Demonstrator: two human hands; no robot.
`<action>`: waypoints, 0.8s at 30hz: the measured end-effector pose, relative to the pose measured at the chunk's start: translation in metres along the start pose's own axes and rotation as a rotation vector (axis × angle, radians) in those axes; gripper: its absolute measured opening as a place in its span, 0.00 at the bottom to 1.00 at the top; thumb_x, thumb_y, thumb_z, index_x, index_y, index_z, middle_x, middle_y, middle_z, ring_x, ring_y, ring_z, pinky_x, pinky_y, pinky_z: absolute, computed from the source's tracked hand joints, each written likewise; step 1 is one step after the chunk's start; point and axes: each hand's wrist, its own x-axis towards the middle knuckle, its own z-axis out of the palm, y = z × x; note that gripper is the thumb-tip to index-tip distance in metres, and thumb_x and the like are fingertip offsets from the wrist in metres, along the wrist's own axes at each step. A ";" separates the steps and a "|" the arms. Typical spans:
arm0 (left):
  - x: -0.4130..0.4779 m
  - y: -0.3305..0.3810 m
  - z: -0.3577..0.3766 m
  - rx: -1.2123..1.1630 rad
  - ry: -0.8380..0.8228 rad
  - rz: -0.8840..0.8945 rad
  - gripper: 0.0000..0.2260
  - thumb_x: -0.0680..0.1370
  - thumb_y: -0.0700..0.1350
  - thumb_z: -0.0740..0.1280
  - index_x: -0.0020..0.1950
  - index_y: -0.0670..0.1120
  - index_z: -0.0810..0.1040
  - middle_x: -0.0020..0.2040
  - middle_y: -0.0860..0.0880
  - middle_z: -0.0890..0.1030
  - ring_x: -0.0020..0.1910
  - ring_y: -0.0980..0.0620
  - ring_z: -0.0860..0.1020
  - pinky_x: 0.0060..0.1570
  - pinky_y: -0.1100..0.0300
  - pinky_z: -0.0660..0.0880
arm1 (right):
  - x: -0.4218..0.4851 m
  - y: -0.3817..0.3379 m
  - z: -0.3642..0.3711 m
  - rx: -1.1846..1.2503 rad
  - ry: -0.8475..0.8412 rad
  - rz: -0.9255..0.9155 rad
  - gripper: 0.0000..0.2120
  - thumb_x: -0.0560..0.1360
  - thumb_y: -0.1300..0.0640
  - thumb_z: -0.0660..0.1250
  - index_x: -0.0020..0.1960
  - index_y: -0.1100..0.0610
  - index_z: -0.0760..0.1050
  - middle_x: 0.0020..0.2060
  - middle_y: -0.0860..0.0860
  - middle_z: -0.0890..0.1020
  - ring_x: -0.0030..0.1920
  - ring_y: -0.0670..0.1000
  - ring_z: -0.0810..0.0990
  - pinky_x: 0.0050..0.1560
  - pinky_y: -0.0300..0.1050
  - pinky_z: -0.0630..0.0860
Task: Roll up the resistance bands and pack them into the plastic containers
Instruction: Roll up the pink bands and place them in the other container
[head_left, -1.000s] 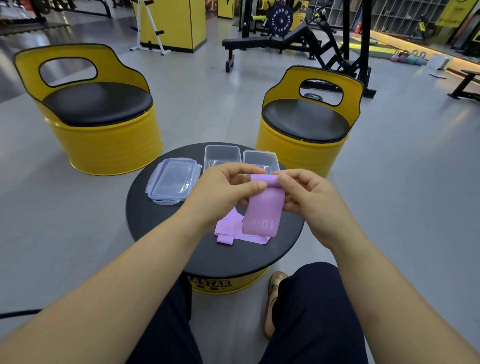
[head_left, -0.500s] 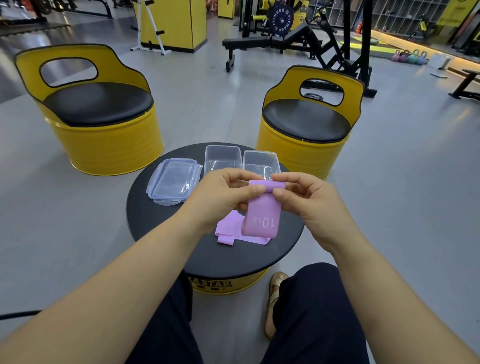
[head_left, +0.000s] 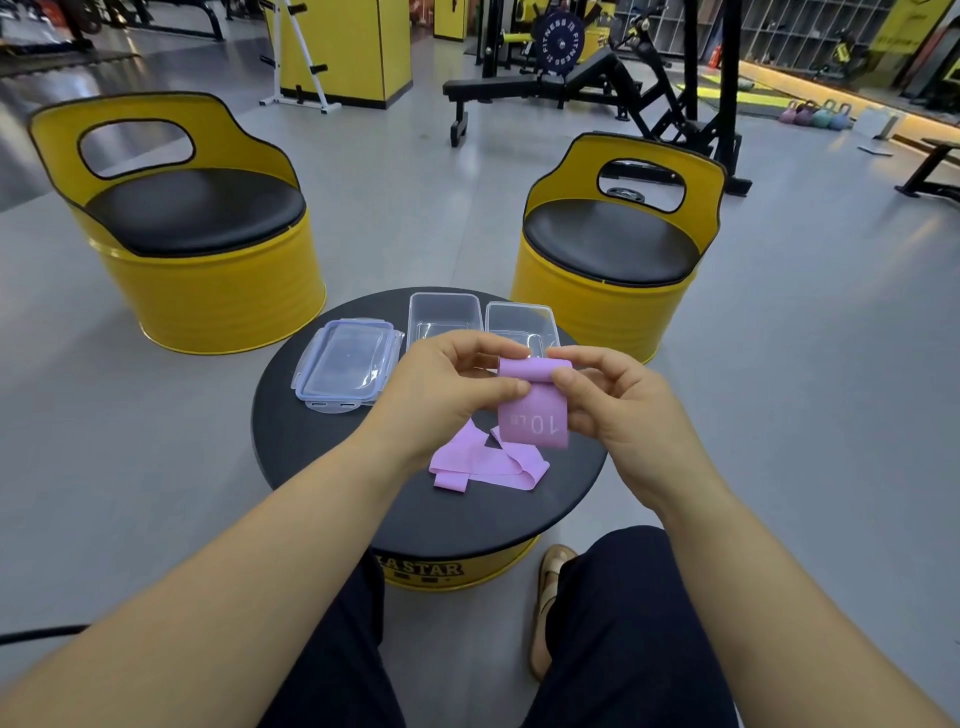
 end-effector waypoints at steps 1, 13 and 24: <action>0.000 0.000 0.000 0.000 -0.007 -0.007 0.12 0.70 0.34 0.73 0.43 0.51 0.81 0.42 0.50 0.83 0.42 0.51 0.81 0.44 0.59 0.79 | 0.000 0.000 0.000 0.007 -0.005 -0.004 0.07 0.75 0.61 0.66 0.50 0.54 0.79 0.39 0.53 0.84 0.43 0.50 0.84 0.47 0.48 0.82; -0.001 -0.003 0.001 -0.008 -0.005 -0.066 0.05 0.71 0.41 0.73 0.46 0.49 0.82 0.42 0.47 0.85 0.42 0.51 0.83 0.47 0.54 0.79 | -0.001 0.001 0.002 0.012 -0.037 0.003 0.09 0.74 0.62 0.67 0.53 0.54 0.78 0.38 0.50 0.83 0.44 0.49 0.84 0.47 0.43 0.81; -0.001 -0.009 0.000 -0.040 -0.026 -0.089 0.09 0.71 0.41 0.73 0.50 0.49 0.81 0.45 0.47 0.85 0.45 0.48 0.83 0.48 0.54 0.80 | 0.000 0.003 0.001 -0.032 0.011 0.007 0.07 0.70 0.60 0.71 0.48 0.55 0.79 0.38 0.49 0.85 0.42 0.49 0.84 0.46 0.44 0.82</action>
